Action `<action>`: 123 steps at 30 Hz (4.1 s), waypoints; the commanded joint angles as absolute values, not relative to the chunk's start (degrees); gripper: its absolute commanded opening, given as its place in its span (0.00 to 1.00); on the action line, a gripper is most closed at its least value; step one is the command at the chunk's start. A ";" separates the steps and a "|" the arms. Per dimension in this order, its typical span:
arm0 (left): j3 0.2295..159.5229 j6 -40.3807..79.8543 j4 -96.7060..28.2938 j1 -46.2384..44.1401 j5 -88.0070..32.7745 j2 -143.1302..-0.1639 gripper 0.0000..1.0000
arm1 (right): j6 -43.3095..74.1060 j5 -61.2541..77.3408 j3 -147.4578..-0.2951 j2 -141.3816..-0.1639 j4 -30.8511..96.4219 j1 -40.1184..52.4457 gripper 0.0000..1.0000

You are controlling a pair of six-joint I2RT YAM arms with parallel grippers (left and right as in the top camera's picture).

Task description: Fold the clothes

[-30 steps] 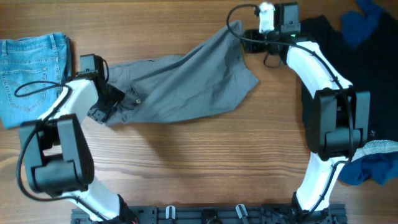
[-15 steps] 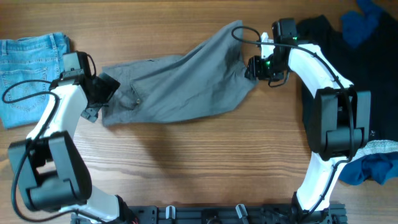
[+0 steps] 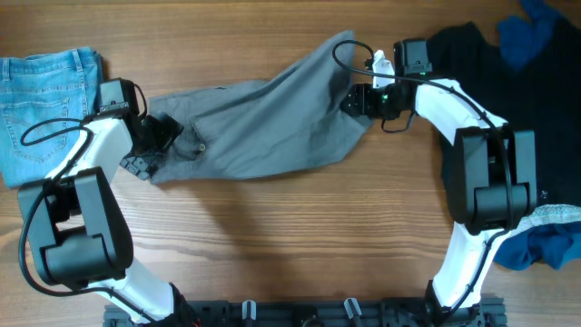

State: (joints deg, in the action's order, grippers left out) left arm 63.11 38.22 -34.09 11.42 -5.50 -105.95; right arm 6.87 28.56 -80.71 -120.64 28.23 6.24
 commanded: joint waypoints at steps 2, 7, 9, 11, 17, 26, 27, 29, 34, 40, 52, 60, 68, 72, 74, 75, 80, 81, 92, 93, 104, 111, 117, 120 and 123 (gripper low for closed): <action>62.61 37.28 -34.13 11.38 -6.61 -108.99 0.99 | 7.49 31.33 -80.14 -122.50 28.08 8.32 0.67; 62.61 37.28 -34.48 11.38 -6.59 -108.99 0.81 | 7.70 26.06 -80.25 -123.17 30.39 8.38 0.04; 62.61 37.28 -34.50 11.38 -6.59 -108.99 0.60 | 10.52 13.76 -80.62 -122.21 35.46 6.52 0.04; 62.61 37.28 -34.50 11.38 -6.59 -108.99 0.53 | 21.61 -2.85 -80.66 -120.49 43.51 3.25 0.04; 62.61 37.28 -34.50 11.35 -6.61 -108.99 0.55 | 20.99 0.95 -80.60 -120.07 49.45 -1.32 0.07; 62.61 25.23 -33.71 11.35 -23.20 -108.99 0.88 | 22.87 -5.87 -83.05 -118.74 58.00 -1.72 0.16; 62.61 24.60 -33.74 11.35 -23.64 -108.99 0.89 | 22.85 -5.82 -83.96 -118.15 58.74 -2.00 0.19; 62.61 24.08 -33.36 11.27 -24.80 -108.99 0.93 | 22.48 -5.82 -85.69 -116.03 60.05 -2.63 0.34; 62.61 21.98 -32.08 7.92 -28.53 -109.51 0.96 | 21.06 -6.02 -86.00 -110.06 60.49 -2.76 0.47; 62.61 21.43 -28.03 1.39 -28.56 -113.80 0.96 | 16.38 -0.86 -86.00 -103.20 59.05 -2.74 0.56; 62.63 21.39 -27.24 -1.96 -29.47 -114.54 0.04 | 13.13 17.02 -85.76 -102.19 55.59 0.58 0.49; 65.21 21.63 -36.25 6.11 -23.29 -100.33 0.04 | 12.01 21.85 -80.90 -104.66 49.47 12.10 0.05; 66.02 24.32 -41.85 6.59 -25.10 -85.34 0.04 | 12.23 39.70 -78.35 -116.42 35.44 25.02 0.05; 66.04 24.69 -42.13 6.61 -31.20 -81.82 0.04 | 16.99 42.50 -78.35 -122.19 27.24 31.79 0.06; 66.06 25.39 -41.32 6.61 -33.69 -79.68 0.04 | 19.84 42.50 -78.35 -124.77 23.81 34.54 0.05; 66.17 26.35 -40.99 6.61 -34.09 -78.78 0.04 | 20.36 42.50 -78.35 -125.49 22.52 35.51 0.05; 67.16 27.66 -38.98 6.61 -36.56 -73.63 0.04 | 20.99 42.48 -78.39 -127.35 15.94 38.79 0.06; 67.13 27.64 -39.07 6.61 -35.94 -73.38 0.05 | 21.02 42.50 -78.52 -127.26 15.70 38.76 0.06; 67.09 27.22 -41.41 5.26 -34.83 -78.54 0.06 | 14.92 28.45 -78.81 -112.01 32.08 26.52 0.08; 67.09 27.22 -41.36 4.93 -34.50 -78.56 0.06 | 14.81 25.71 -78.81 -110.56 33.74 24.58 0.09; 67.09 28.62 -34.46 -9.21 -28.32 -78.98 0.07 | 9.02 18.85 -75.05 -113.69 39.70 14.39 0.09; 67.09 32.67 -27.18 -21.67 -22.39 -86.72 0.09 | 9.23 18.85 -74.39 -117.99 40.14 14.39 0.09; 67.09 37.06 -15.81 -27.42 -22.22 -96.20 0.14 | 9.26 18.85 -74.39 -117.99 40.82 14.39 0.09; 67.09 37.21 -12.43 -29.30 -22.22 -99.72 0.19 | 9.23 18.85 -74.39 -117.99 41.39 14.39 0.09; 67.09 38.00 -10.94 -29.85 -22.24 -100.20 0.23 | 9.28 18.87 -74.39 -117.99 41.67 14.39 0.09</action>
State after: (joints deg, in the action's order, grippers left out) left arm 65.91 36.80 -12.38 -29.34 -22.72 -99.83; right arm 10.15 19.88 -74.72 -116.44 40.77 14.15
